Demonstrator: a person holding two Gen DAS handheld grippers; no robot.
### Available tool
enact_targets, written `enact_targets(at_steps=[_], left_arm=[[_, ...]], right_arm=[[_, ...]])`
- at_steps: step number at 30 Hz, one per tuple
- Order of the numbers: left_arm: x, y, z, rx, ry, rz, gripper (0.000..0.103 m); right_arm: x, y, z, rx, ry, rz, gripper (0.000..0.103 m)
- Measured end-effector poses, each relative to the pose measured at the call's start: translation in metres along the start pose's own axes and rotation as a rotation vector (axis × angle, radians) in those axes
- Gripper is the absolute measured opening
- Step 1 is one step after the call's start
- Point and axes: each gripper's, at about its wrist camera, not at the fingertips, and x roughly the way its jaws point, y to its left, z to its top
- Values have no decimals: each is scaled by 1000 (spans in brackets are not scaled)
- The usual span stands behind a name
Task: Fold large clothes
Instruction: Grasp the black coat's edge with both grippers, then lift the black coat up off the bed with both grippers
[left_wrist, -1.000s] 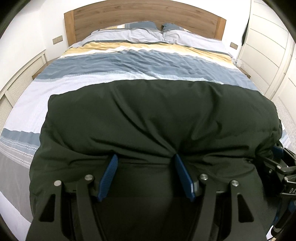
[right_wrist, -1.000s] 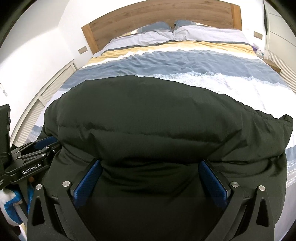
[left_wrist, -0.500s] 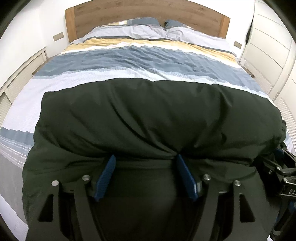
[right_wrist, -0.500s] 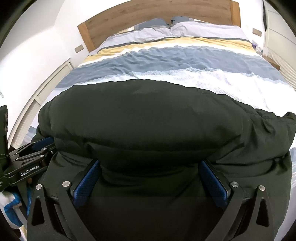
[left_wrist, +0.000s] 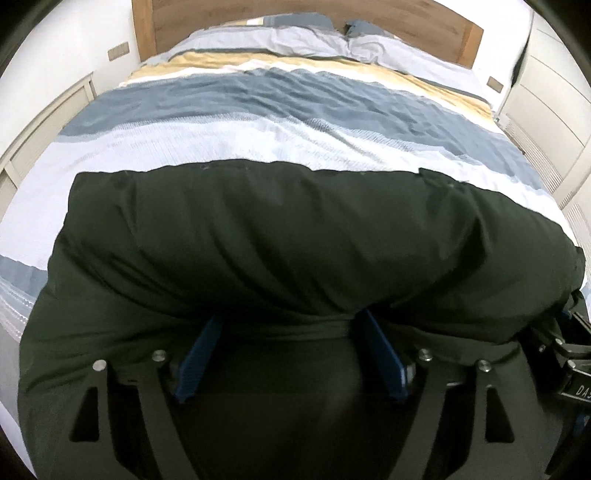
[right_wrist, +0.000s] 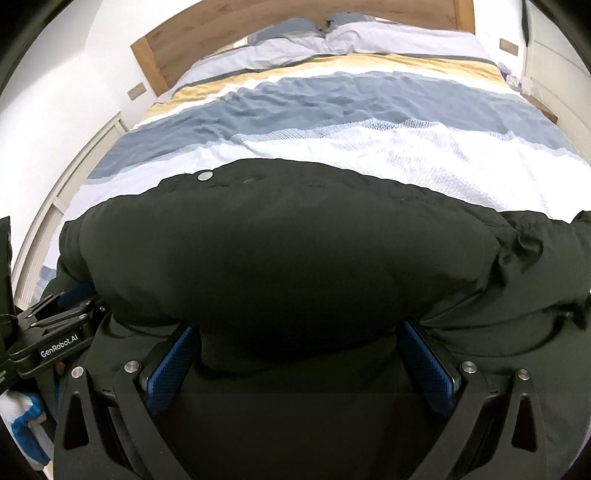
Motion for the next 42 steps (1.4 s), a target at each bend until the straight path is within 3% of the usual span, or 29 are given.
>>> enact_targets(at_steps=[8,15,19,22,25,30,36,39,42], left_arm=[[10,26,17,-80,100,-92,82],[-2,85,19,-195,148,-21,82],[-30,127,13,-237,103,20,82],[-55,164,3,-278,50,29,82],[-70,207,-14,-355,35,-40,82],[-70,255,-51,-474,59,-190,82],[-38,271,-95,-578,159,-411,82],[-23,271,-109,-614,178,-522,82],[-7,265,-118,-635,202,-585,82]], right_arm=[[11,-15,17,46,47,20,103],[-8,-55,14,127,55,-31,102],[-27,-87,8,153,61,-134,102],[-55,-119,1,193,30,-144,102],[-80,-142,-8,217,10,-117,102],[-95,-171,-36,281,45,39,102],[-69,-183,-82,340,158,177,102],[-55,-188,-98,388,173,242,102],[-39,-195,-112,448,188,308,102]])
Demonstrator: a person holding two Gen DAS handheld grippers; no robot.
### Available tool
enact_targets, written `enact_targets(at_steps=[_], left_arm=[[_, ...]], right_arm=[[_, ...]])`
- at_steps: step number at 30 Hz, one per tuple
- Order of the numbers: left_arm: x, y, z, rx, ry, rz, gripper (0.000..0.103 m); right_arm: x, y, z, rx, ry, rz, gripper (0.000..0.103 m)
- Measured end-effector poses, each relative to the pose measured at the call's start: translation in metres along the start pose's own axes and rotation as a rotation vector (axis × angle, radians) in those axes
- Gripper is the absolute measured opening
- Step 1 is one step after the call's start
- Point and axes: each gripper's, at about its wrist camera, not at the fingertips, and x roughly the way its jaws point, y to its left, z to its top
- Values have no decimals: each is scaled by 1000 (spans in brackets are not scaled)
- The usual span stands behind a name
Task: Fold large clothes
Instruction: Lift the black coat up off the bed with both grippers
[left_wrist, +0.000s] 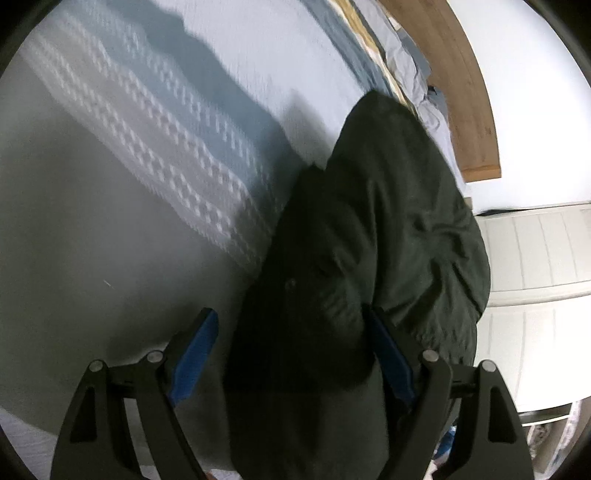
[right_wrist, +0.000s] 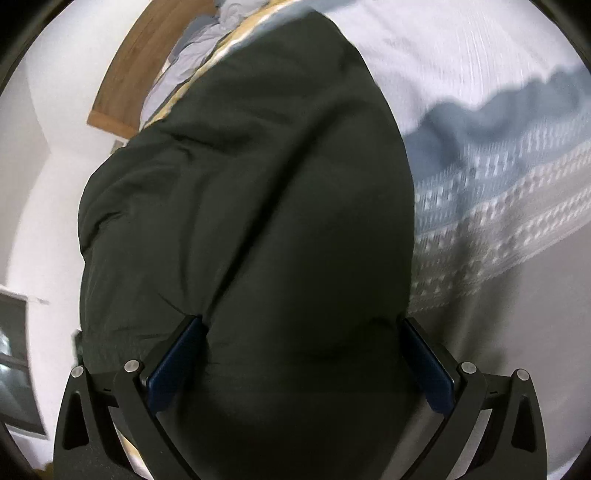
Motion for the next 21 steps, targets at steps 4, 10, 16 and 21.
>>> enact_targets(at_steps=[4,10,16,21], left_arm=[[25,2,-10,-34,83,-159,83],[42,0,-25,-45,100,-270,92],[78,-15,-32,18,124,-137,103],[77,-36,-41,22,82,-102,67]], right_arm=[[13,-4,-8,9,8,46,102],[34,10,-14,-32,94,201,102],[48,8,-15,-27,83,201,103],[46,16,-29,-40,55,171,102]])
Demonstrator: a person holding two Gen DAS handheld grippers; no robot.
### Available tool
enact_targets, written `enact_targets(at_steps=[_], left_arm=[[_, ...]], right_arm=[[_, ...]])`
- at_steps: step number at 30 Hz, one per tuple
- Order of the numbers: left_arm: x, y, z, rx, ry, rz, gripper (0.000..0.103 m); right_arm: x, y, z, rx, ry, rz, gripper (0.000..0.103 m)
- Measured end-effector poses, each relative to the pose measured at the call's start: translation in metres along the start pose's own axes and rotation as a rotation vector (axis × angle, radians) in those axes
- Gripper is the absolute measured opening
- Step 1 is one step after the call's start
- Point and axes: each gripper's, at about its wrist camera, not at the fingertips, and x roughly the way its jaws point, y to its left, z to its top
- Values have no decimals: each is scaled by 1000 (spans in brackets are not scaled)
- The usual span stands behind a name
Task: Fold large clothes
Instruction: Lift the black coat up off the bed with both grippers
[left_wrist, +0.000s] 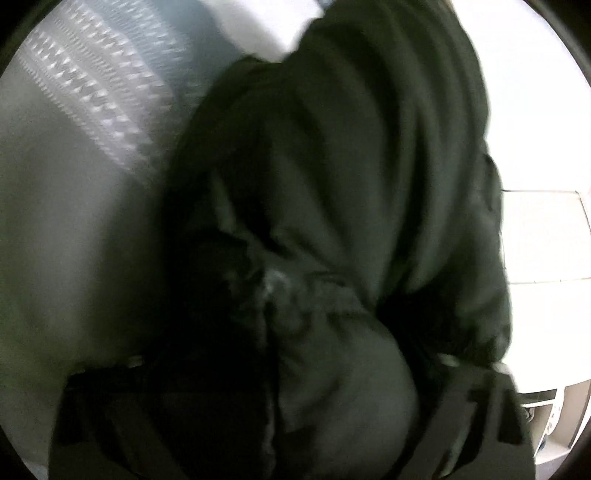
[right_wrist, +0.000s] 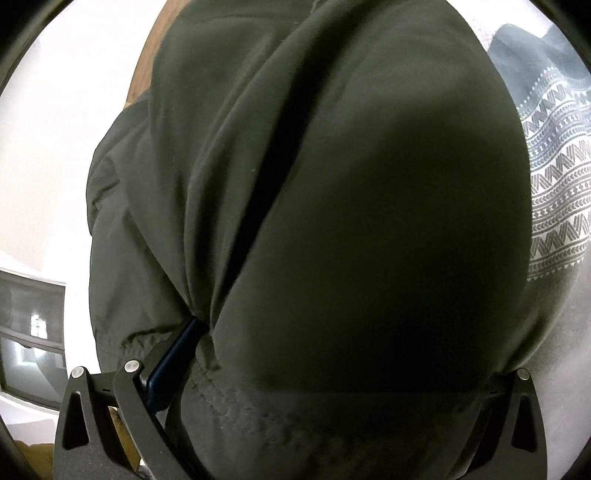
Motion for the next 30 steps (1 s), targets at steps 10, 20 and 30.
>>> enact_targets(at_steps=[10,20,30], left_arm=[[-39,-94,-30,177,-112,-14,21],[-143,-147,-64,312,-188,-78,19],[-133,-75,-110,374,-82,54,19]], right_arm=[[-28,88,-4,-131,-52,21,23],[-95,219,-34,-343,-149,78,21],[-87,213,-83,-287,-143,30,21]])
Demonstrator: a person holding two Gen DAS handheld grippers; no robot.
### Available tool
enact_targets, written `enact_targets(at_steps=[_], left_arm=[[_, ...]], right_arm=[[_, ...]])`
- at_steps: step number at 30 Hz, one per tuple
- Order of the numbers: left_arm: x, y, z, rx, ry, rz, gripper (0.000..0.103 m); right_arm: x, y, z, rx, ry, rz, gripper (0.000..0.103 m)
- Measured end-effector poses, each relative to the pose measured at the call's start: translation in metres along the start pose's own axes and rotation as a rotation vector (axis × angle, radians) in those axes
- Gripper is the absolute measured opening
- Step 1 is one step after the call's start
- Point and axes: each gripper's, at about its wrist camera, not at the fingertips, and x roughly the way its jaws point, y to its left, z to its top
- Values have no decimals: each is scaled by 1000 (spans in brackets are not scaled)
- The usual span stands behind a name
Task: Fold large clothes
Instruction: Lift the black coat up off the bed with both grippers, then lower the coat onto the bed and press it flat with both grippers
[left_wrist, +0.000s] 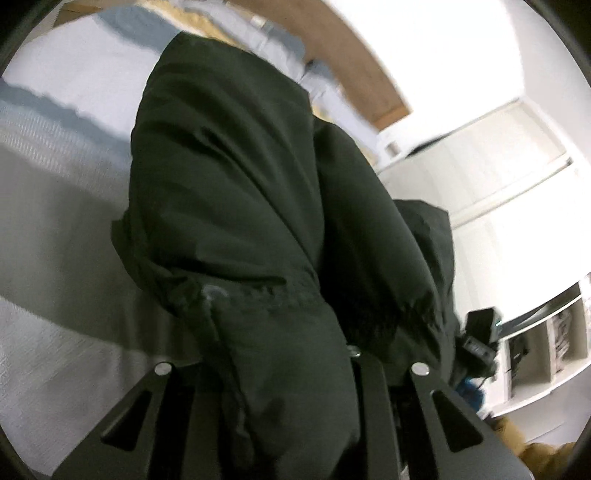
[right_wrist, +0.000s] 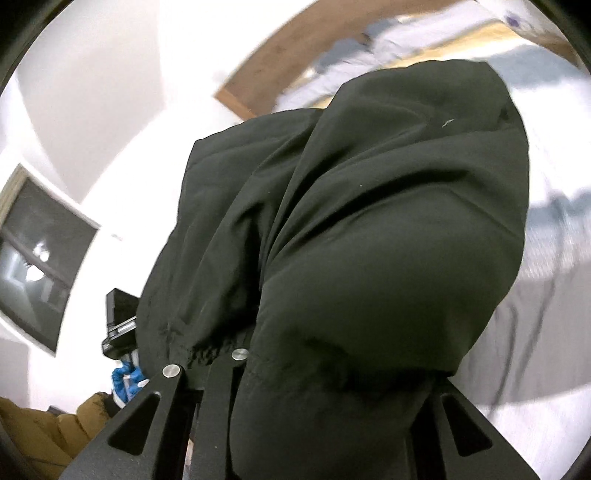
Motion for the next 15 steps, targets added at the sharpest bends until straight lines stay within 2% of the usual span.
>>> enact_targets(at_steps=[4,5,6,7,8,10,11,13,15], left_arm=[[36,41,-18,50,44,116,27],[36,49,-19,40,45,120,34],[49,50,-12,24,42,120,40],[46,58,-13,11,36,126,44],[44,67,-21,5,30,134,51],[31,74,-24,-14,1,153,55],[20,75,-28,-29,-21,157,57],[1,82,-31,-50,-74,197,61],[-28,71,-38,-25,-142,289,62]], right_arm=[[43,-48,-32,93,49,-136,26],[49,-67,-39,144,30,-160,28],[48,-82,-42,177,12,-167,34],[46,-93,-45,214,-14,-191,47],[43,-101,-47,242,-37,-222,54],[37,-112,-54,256,-52,-257,75],[32,-115,-55,261,-57,-277,79],[25,-110,-55,258,-81,-297,94],[7,-108,-57,240,-111,-339,100]])
